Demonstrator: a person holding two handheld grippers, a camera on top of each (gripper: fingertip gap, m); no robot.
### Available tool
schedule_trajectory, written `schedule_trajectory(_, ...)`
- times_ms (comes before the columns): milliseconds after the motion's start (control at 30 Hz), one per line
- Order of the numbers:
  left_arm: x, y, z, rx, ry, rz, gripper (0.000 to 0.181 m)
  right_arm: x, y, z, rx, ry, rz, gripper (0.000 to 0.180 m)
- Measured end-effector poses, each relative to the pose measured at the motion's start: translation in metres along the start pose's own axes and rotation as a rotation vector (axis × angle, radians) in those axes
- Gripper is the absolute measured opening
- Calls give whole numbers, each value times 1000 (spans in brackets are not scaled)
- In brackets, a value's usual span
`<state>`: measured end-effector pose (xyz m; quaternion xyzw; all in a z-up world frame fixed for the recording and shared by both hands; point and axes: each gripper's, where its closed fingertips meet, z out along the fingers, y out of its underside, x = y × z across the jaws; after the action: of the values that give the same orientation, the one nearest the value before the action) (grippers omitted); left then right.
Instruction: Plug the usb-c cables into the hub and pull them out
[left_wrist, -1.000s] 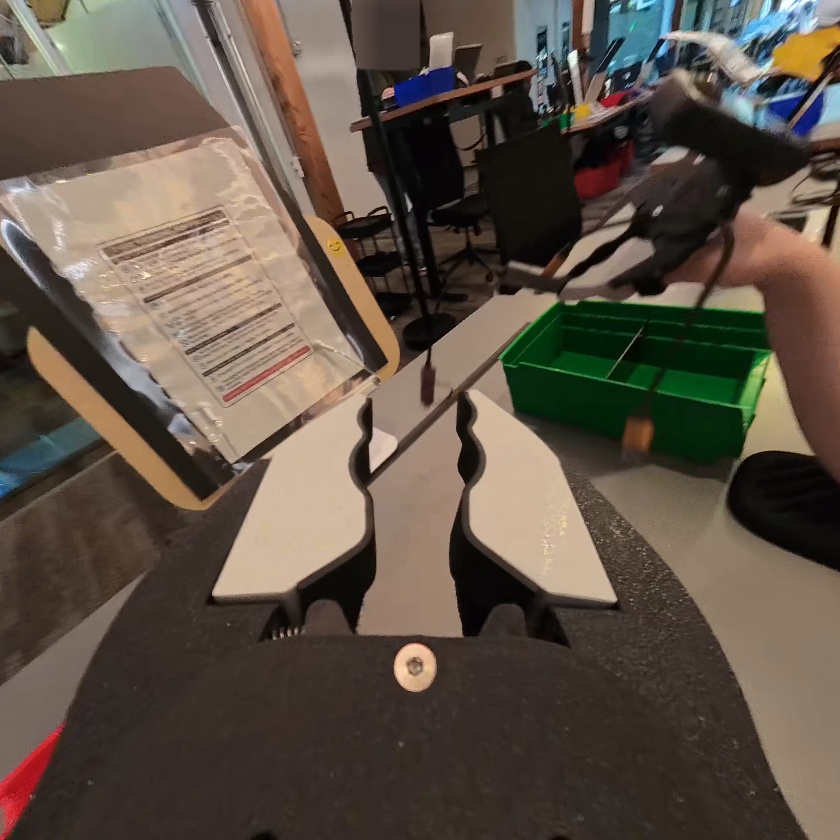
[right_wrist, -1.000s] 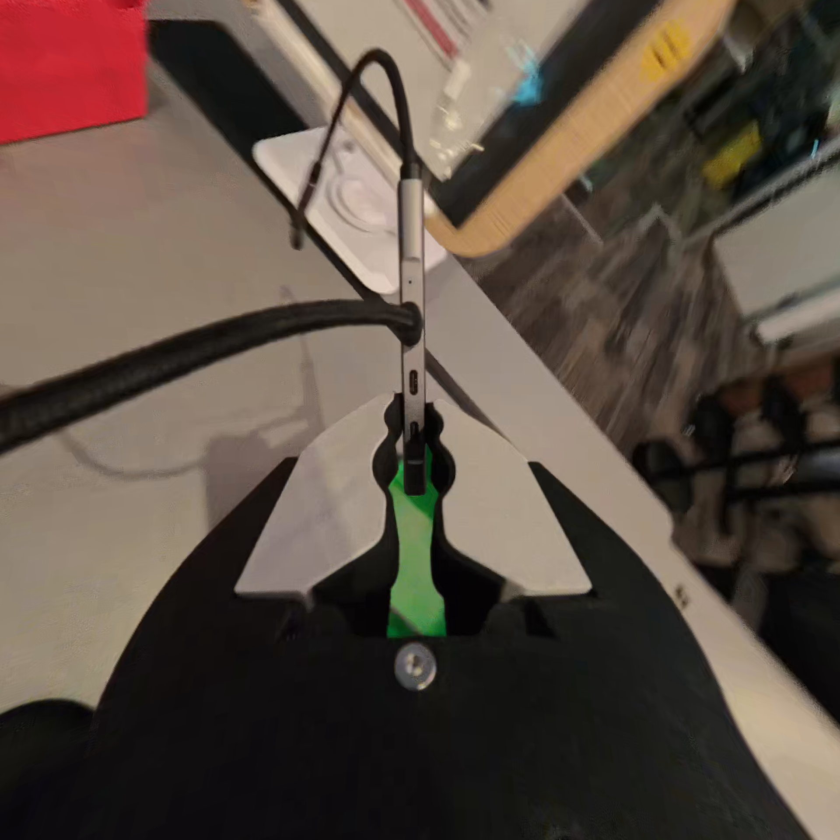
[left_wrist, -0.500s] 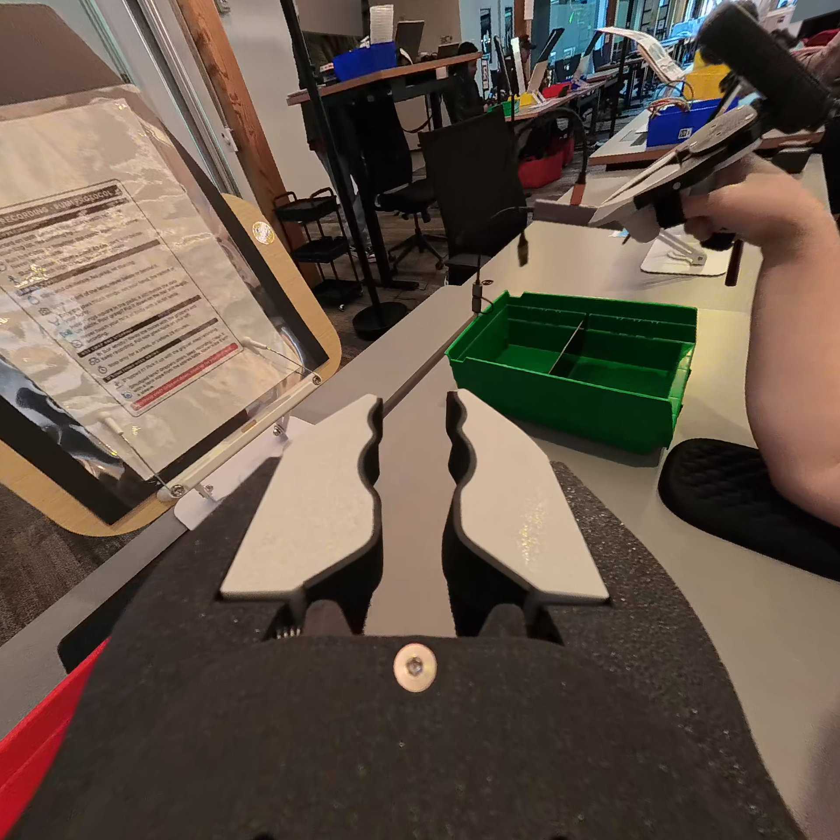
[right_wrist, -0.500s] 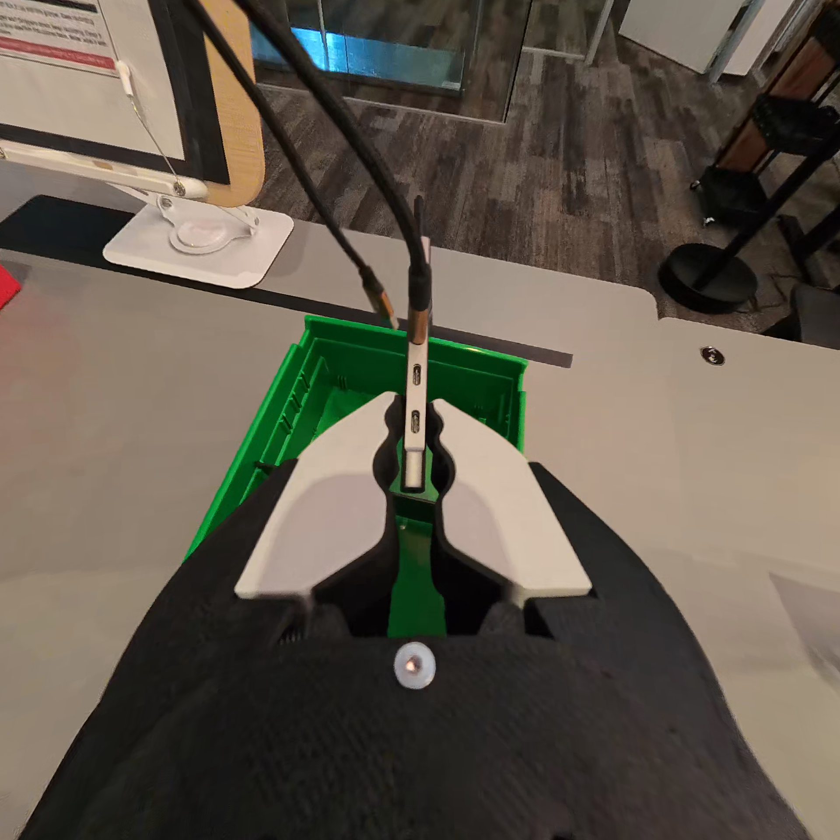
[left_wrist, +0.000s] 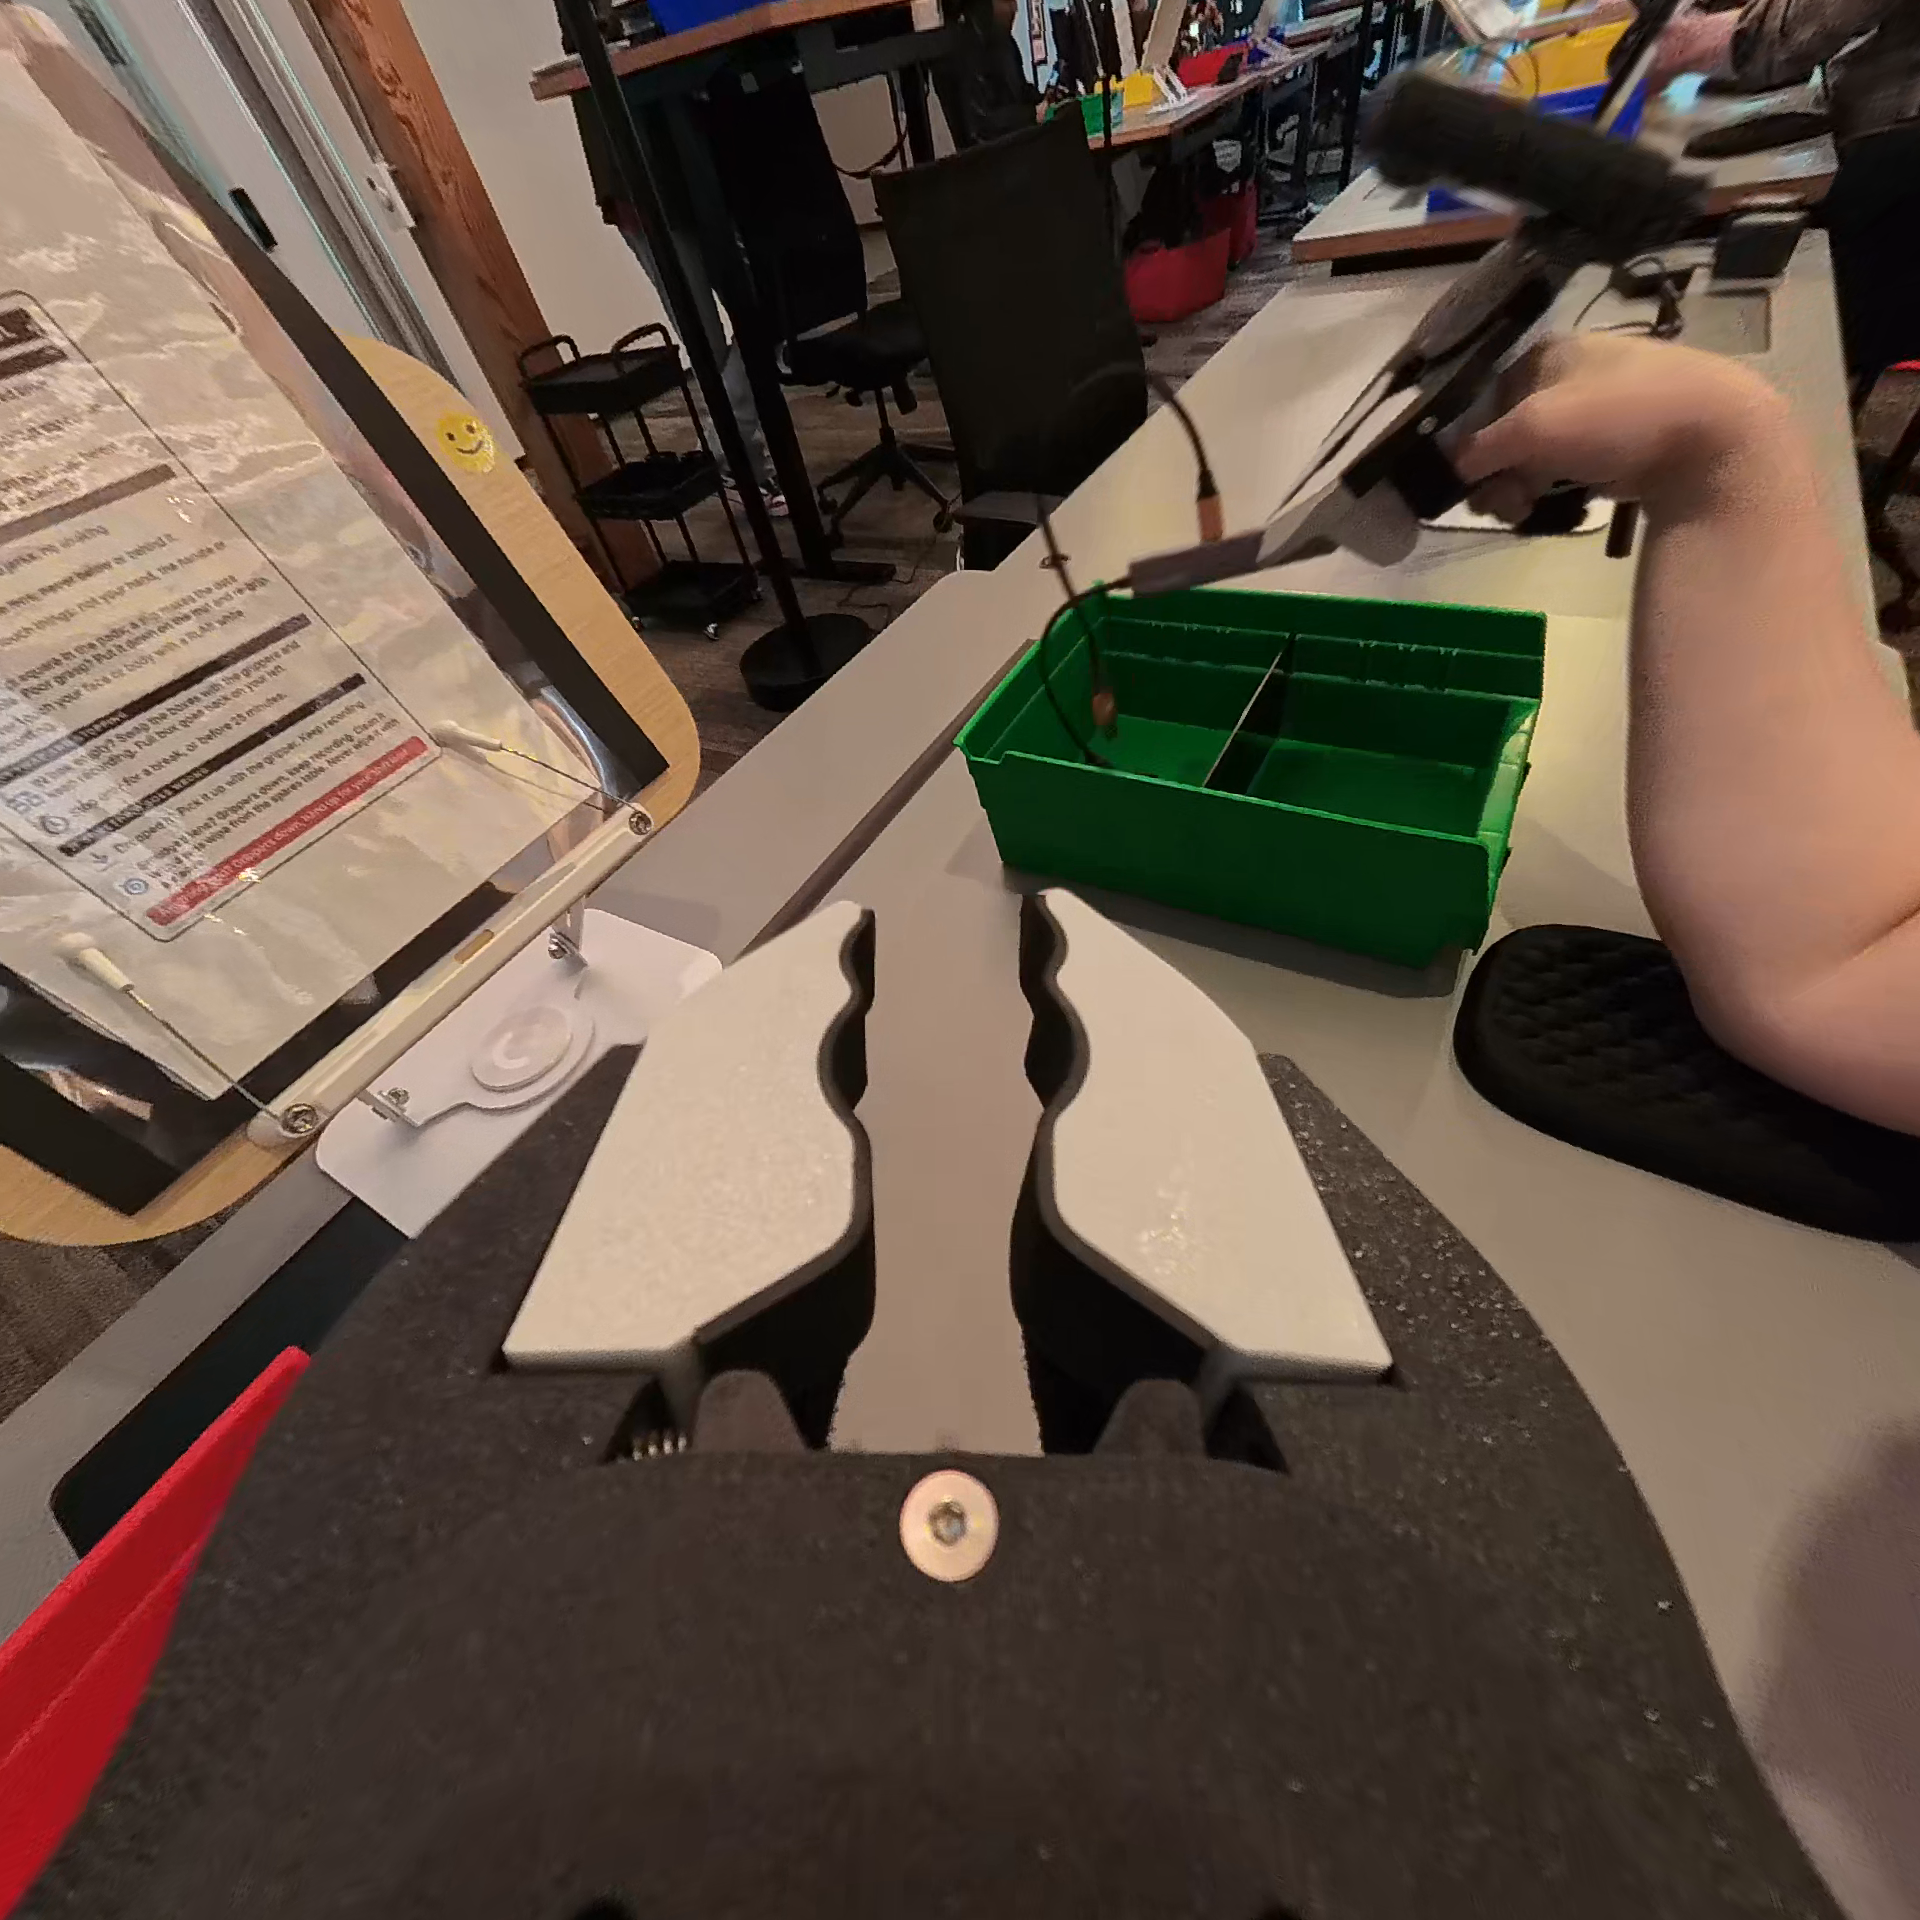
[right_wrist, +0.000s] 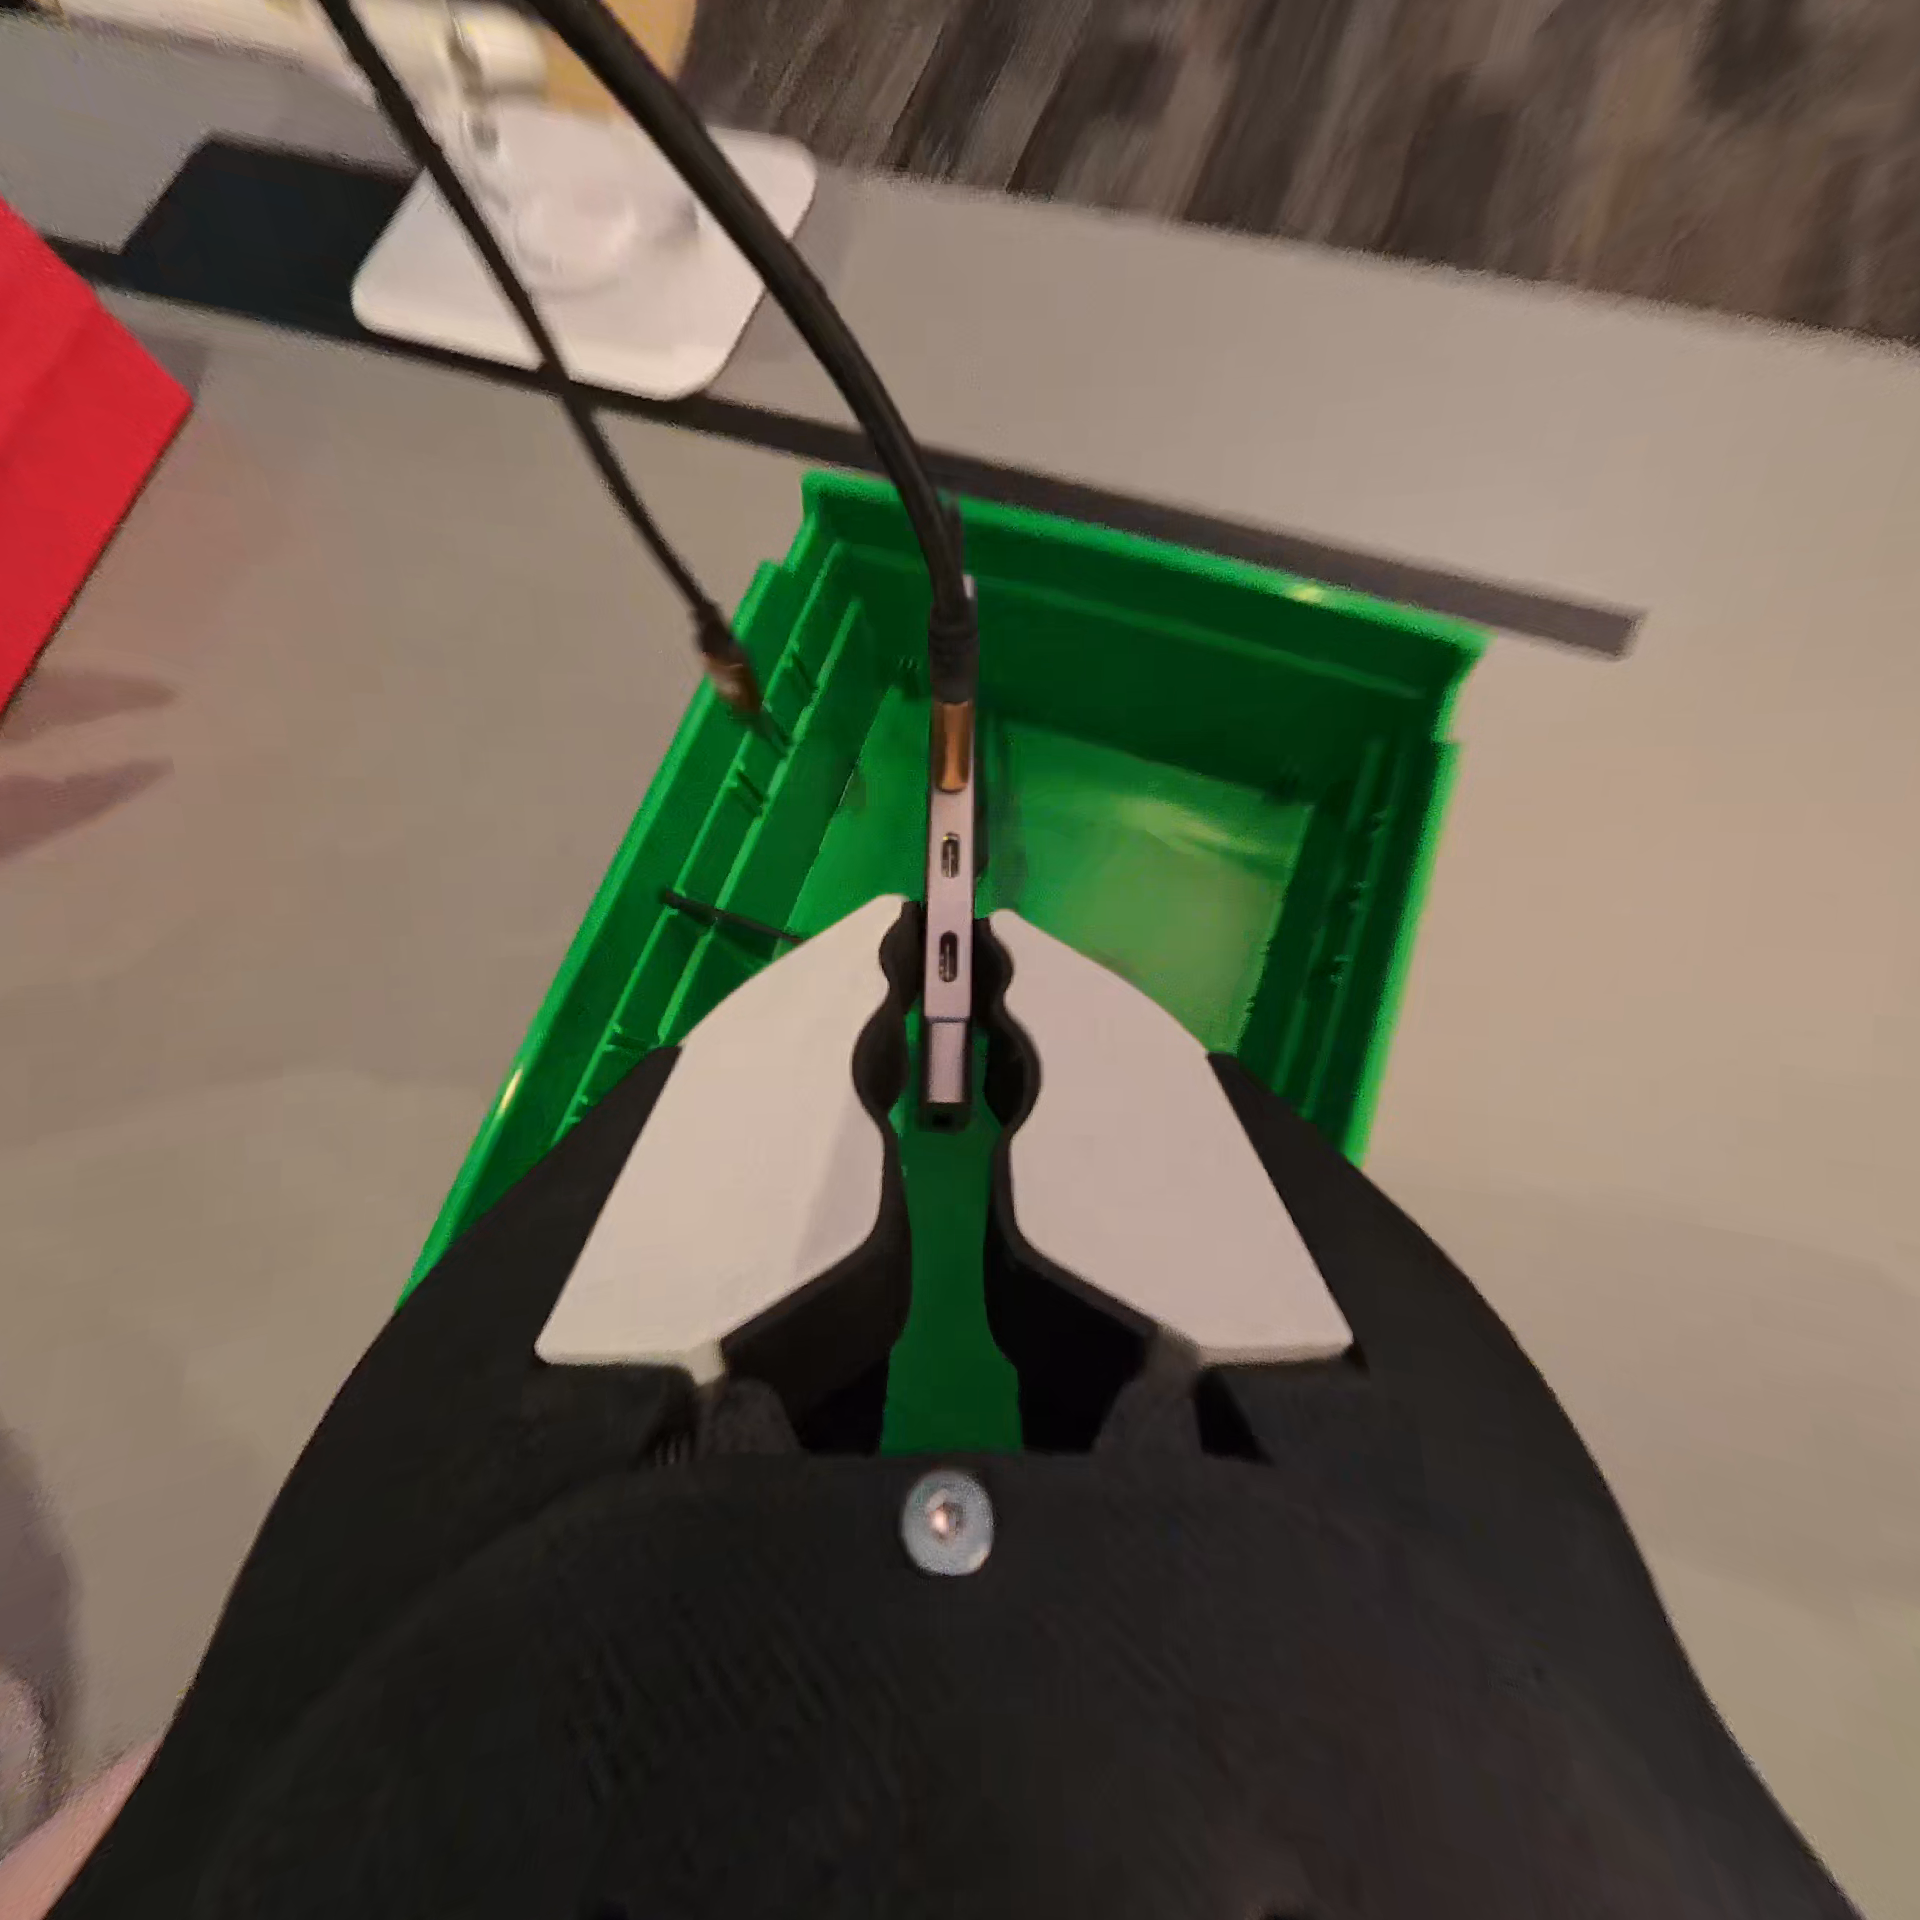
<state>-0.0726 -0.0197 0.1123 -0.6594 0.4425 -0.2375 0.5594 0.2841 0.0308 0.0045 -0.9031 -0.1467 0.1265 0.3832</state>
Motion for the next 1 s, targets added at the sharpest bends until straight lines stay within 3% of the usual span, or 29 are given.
schedule_trajectory(33, 1, 1, 1, -6, 4, 1, 26, 1, 4, 14, -26, -51, 22, 10)
schedule_trajectory(133, 3, 5, 6, -30, 15, 8, 26, 10, 18, 50, -101, -152, 147, 10)
schedule_trajectory(333, 8, 12, 14, -69, 41, 14, 26, 55, 41, 86, -193, 20, 228, 17)
schedule_trajectory(433, 10, 14, 15, -81, 49, 13, 26, 63, 30, 85, -129, 70, 229, 30)
schedule_trajectory(533, 8, 16, 13, -93, 53, 8, 26, 71, 29, 68, -126, 148, 229, 54)
schedule_trajectory(700, -20, 25, -11, -154, -61, 1, 26, 64, 32, 18, -111, 187, 253, 46)
schedule_trajectory(833, -74, 58, -67, -310, -305, -110, 27, 50, 38, -19, -111, 231, 263, 45)
schedule_trajectory(933, -106, 99, -116, -476, -471, -213, 28, 39, 17, -38, -12, 264, 200, 45)
schedule_trajectory(1000, -112, 127, -138, -569, -496, -329, 29, 28, -3, -46, 77, 261, 148, 45)
